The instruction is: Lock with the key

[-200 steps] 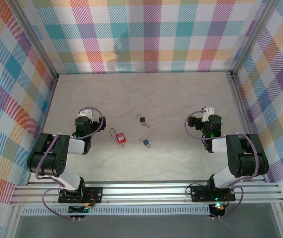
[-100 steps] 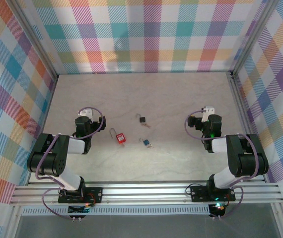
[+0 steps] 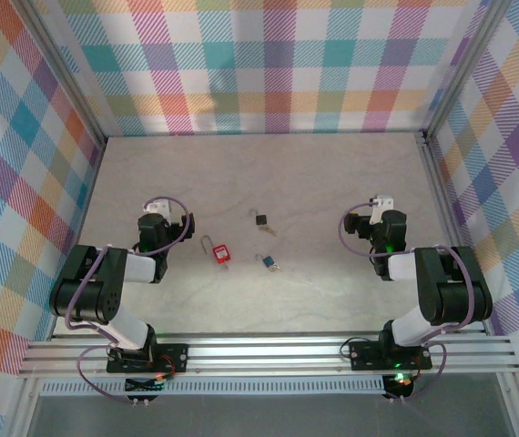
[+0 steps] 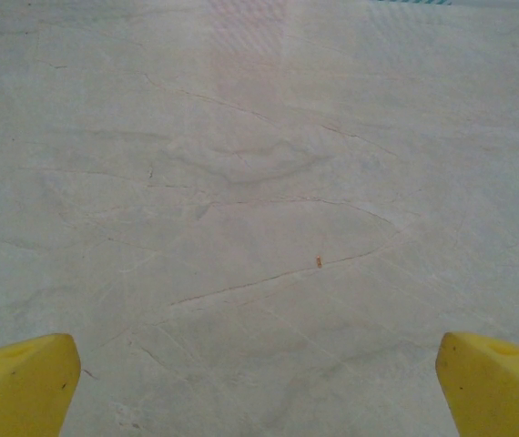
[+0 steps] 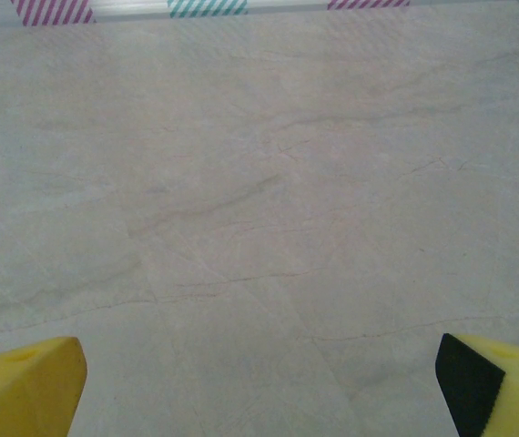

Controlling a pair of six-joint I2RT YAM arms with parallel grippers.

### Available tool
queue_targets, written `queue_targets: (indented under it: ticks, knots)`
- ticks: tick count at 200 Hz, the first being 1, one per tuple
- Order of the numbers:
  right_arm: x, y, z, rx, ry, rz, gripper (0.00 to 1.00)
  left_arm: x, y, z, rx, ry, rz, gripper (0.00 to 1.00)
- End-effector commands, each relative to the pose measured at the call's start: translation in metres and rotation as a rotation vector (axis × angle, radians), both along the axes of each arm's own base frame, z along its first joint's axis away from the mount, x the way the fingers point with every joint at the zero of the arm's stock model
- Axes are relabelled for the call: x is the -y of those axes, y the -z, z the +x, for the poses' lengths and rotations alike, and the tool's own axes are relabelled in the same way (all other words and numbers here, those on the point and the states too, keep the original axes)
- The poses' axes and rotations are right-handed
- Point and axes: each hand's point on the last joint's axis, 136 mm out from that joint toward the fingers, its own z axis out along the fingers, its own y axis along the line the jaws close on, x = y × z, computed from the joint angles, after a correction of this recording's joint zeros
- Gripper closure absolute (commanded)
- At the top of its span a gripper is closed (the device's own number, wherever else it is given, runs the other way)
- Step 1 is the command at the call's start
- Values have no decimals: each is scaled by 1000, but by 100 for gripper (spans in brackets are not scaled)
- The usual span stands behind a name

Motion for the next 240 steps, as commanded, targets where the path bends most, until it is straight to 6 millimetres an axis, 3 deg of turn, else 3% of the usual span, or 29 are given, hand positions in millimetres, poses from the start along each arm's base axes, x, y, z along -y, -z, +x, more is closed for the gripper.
queue_targets:
  ticks: [1, 15, 38, 65, 77, 91, 103, 116, 126, 139, 154, 199, 240]
  knots:
    - [-5, -41, 8, 52, -17, -8, 1, -18, -17, 2, 67, -86, 1, 0]
    - [-16, -57, 3, 50, -53, -35, 1, -27, -36, -6, 90, -140, 4, 0]
    - [-38, -95, -6, 139, -137, 23, 1, -20, -74, -13, 132, -145, 21, 0]
    - [-55, -130, -13, 174, -166, 178, 1, -42, -122, -33, 284, -400, -363, 0]
    - [-68, -148, -16, 192, -219, 288, 1, -30, -141, -39, 278, -364, -511, 0]
    - [-90, -172, -25, 247, -344, 427, 1, 4, -165, -44, 269, -160, -584, 0]
    - [-84, -181, -28, 251, -276, 606, 1, 7, -179, -54, 322, -131, -669, 0]
    - [-63, -162, -28, 153, -72, 754, 1, -10, -165, -71, 330, -281, -852, 0]
    - [-56, -157, -31, 129, -19, 772, 1, -9, -168, -76, 339, -269, -859, 0]
    - [-68, -162, -33, 128, -107, 735, 1, -2, -166, -77, 261, -239, -794, 0]
    - [-82, -161, -32, 43, -162, 710, 1, -3, -145, -81, 137, -303, -779, 0]
    - [-119, -142, -37, -89, -189, 461, 1, 15, -90, -84, -117, -337, -798, 0]
    - [-151, -118, -49, -245, -263, 378, 1, 36, -56, -96, -298, -322, -804, 0]
